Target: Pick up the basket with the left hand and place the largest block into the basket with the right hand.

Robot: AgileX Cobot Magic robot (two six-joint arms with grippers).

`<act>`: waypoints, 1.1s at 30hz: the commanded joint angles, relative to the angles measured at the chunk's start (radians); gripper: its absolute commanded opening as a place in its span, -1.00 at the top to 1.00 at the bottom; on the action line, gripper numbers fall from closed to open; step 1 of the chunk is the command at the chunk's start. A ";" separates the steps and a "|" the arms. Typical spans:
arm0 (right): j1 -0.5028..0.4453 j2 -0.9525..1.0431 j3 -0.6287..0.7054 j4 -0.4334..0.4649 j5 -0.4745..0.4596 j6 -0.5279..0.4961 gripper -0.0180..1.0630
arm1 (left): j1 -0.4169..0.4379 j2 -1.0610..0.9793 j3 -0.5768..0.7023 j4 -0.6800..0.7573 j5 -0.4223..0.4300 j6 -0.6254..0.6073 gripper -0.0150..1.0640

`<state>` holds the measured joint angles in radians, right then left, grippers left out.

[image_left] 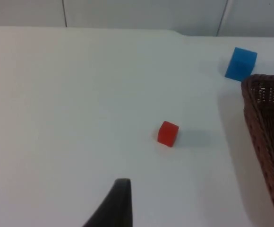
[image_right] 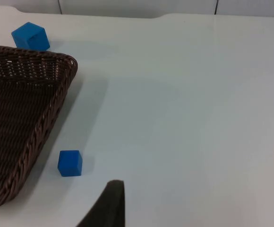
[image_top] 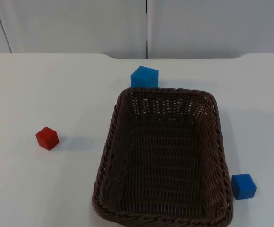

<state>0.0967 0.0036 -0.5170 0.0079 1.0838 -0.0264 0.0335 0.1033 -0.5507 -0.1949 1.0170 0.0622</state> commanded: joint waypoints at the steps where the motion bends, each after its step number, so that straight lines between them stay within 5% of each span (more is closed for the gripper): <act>1: -0.005 -0.004 0.001 -0.001 -0.006 -0.004 -0.98 | 0.003 0.014 -0.007 -0.023 -0.022 0.004 -0.97; 17: -0.005 -0.004 0.001 -0.001 -0.006 -0.004 -0.98 | 0.003 0.135 -0.007 -0.114 -0.107 0.057 -0.97; 33: -0.005 -0.004 0.001 -0.001 -0.006 -0.004 -0.98 | 0.003 0.386 -0.036 -0.264 -0.199 0.252 -0.97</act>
<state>0.0967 0.0036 -0.5170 0.0079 1.0838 -0.0264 0.0335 0.4773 -0.5787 -0.4451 0.8311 0.2994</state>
